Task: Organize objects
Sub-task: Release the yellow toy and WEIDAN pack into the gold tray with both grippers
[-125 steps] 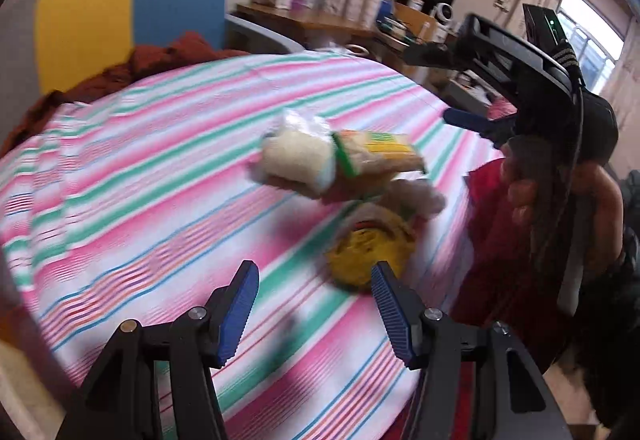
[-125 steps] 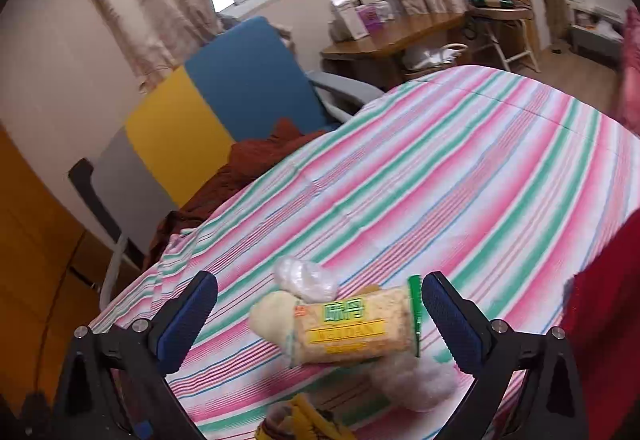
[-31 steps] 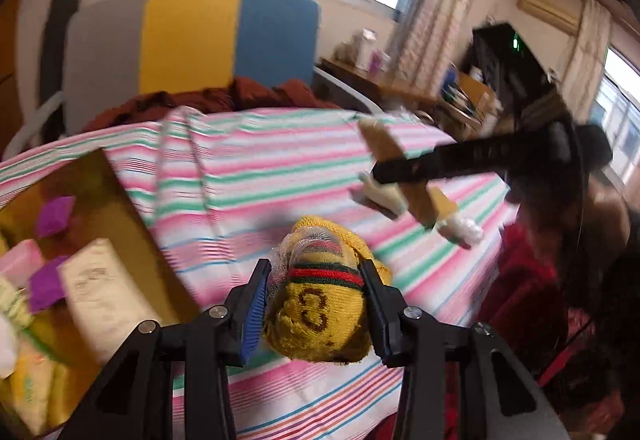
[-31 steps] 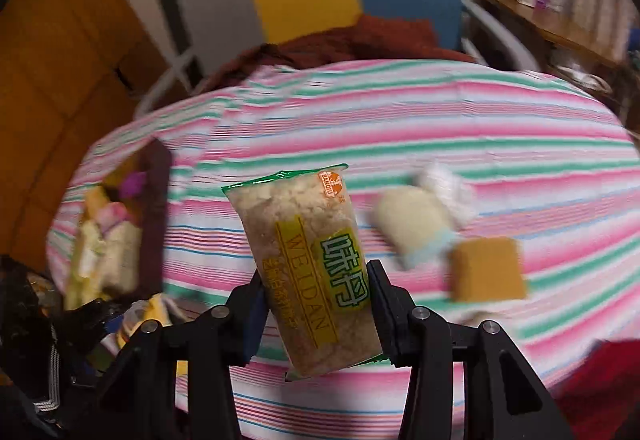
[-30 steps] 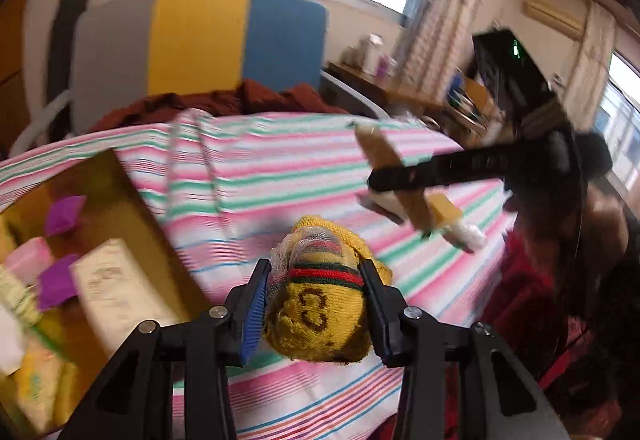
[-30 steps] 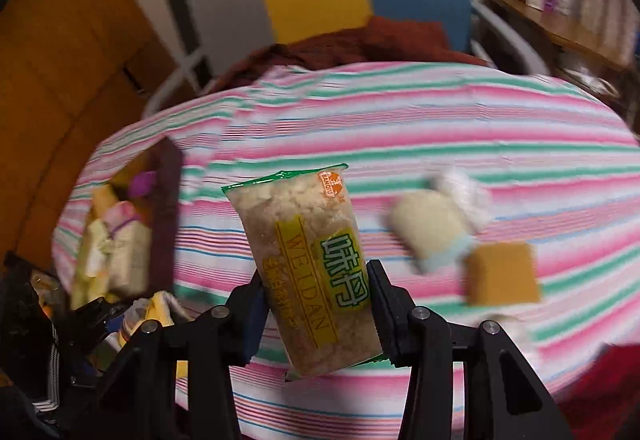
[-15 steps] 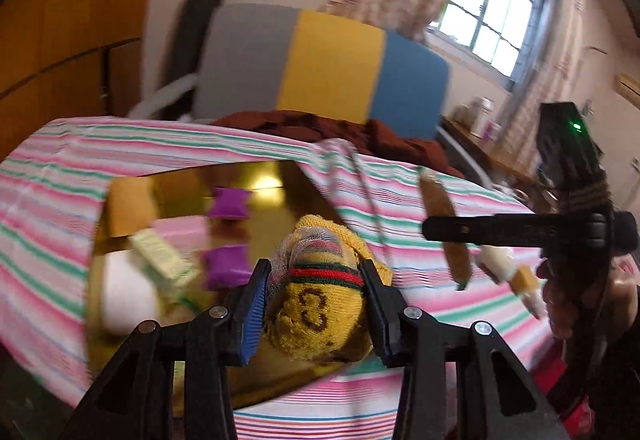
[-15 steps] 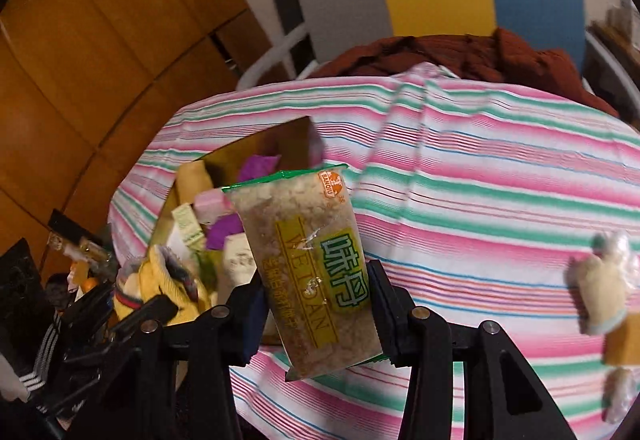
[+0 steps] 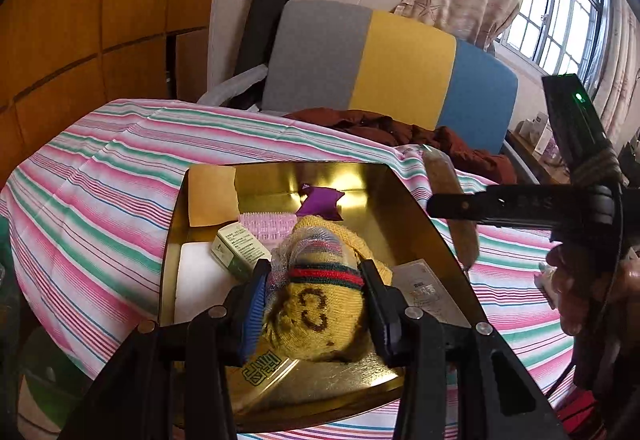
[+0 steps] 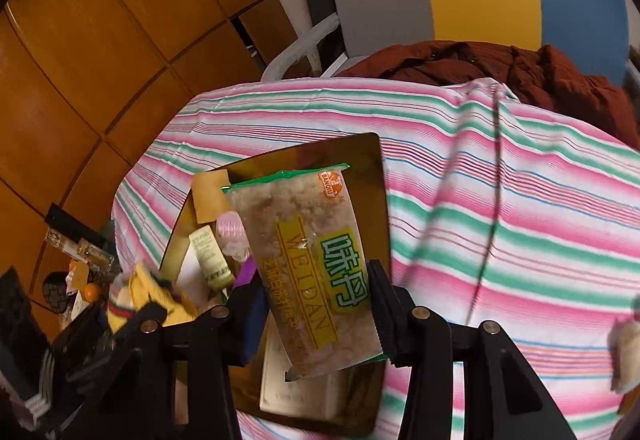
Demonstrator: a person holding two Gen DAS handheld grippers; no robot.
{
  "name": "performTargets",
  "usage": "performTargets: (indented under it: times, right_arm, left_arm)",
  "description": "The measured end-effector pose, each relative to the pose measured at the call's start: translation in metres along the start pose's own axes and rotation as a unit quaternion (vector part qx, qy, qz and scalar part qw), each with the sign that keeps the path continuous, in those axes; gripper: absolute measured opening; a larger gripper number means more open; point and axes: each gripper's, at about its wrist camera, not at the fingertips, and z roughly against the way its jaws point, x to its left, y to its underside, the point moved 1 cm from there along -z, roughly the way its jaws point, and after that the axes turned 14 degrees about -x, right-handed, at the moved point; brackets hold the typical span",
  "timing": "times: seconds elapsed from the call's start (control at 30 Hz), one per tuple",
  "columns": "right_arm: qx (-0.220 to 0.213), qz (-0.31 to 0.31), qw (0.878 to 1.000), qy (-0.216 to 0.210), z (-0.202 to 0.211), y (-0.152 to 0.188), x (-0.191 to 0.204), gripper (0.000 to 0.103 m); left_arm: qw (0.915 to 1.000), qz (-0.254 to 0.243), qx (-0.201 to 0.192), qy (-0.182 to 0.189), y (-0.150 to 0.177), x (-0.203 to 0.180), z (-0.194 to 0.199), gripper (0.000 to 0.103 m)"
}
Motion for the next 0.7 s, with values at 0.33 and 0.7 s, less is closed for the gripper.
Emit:
performTargets:
  times: [0.33, 0.7]
  right_arm:
    - [0.015, 0.013, 1.000, 0.004, -0.028, -0.007, 0.013, 0.048]
    - [0.007, 0.012, 1.000, 0.006, -0.027, -0.001, 0.017, 0.060]
  left_arm:
    - [0.9999, 0.007, 0.005, -0.010, -0.001, 0.007, -0.006, 0.047]
    - [0.9994, 0.014, 0.018, -0.026, 0.002, 0.010, -0.008, 0.052]
